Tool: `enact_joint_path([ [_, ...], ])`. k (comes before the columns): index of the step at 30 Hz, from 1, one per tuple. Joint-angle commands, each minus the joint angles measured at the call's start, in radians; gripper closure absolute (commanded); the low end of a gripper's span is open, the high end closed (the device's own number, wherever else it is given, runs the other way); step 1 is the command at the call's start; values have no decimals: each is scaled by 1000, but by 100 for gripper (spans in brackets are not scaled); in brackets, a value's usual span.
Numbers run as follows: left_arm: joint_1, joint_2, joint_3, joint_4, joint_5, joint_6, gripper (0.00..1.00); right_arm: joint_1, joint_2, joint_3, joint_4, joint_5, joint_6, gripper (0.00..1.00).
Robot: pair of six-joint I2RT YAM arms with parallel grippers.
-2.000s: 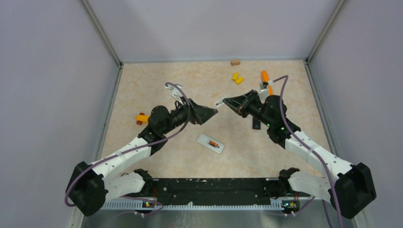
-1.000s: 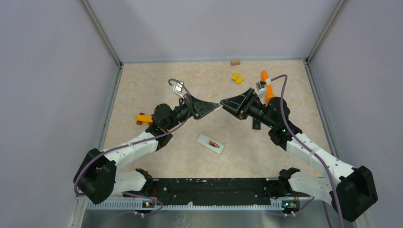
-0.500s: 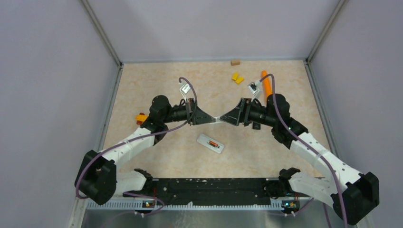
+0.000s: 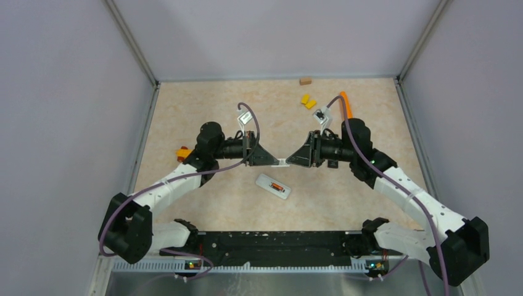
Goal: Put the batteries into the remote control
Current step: Adjust the battery cover.
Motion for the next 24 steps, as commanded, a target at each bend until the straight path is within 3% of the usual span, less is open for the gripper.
enact_joint_path([
  [1,1,5,48,29,33,20,100,-11,20,39,1,-60,-19,65],
  [6,1,13,51,29,37,20,100,-11,22,29,-3,-58,-18,63],
  [18,1,20,47,26,17,19,97,-11,34,-15,111,-150,80,81],
  [22,3,26,45,23,3,20,93,-11,32,-16,102,-164,86,91],
  [24,2,31,46,23,-1,20,83,-11,29,-20,97,-158,87,100],
])
